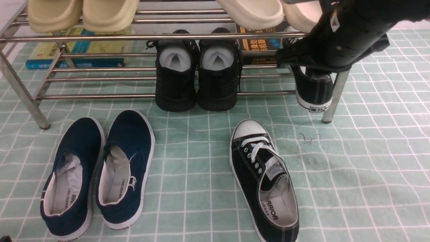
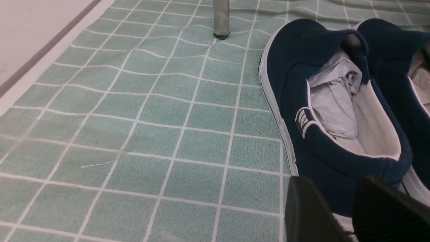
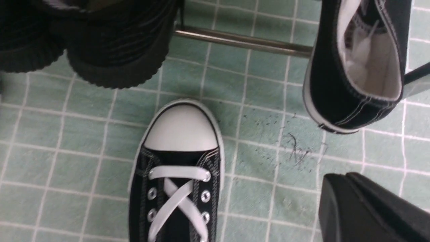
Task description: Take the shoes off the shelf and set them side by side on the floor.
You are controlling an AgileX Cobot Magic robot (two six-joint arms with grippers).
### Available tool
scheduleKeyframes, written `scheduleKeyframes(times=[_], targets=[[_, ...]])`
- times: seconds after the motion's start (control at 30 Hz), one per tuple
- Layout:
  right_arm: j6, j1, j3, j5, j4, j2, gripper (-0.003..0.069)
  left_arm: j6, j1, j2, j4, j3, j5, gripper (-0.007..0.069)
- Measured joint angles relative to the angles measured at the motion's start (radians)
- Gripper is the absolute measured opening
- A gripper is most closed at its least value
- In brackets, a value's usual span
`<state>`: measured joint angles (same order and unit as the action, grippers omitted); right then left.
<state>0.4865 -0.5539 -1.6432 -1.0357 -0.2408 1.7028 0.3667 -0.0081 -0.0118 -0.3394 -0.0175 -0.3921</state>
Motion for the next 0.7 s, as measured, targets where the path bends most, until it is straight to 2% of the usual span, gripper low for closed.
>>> scheduleKeyframes(times=[0.03,0.17,0.3,0.5,0.7], targets=[[-0.008,0.007,0.0,0.005,0.0,0.007,0.0065,0.0,0.0,0.0,0.0,0.0,0.0,0.0242],[-0.069,0.067,0.0,0.102,0.001,0.091,0.0215,0.0,0.0,0.0,0.0,0.0,0.0,0.0242],[-0.082,0.096,0.0,0.206,-0.032,0.145,0.0308,0.0,0.0,0.0,0.0,0.0,0.0,0.0242],[-0.082,0.106,0.0,0.332,-0.182,0.221,0.034,0.0,0.0,0.0,0.0,-0.001,0.0,0.0242],[-0.082,0.106,0.0,0.363,-0.209,0.282,0.0342,0.0,0.0,0.0,0.0,-0.001,0.0,0.0243]])
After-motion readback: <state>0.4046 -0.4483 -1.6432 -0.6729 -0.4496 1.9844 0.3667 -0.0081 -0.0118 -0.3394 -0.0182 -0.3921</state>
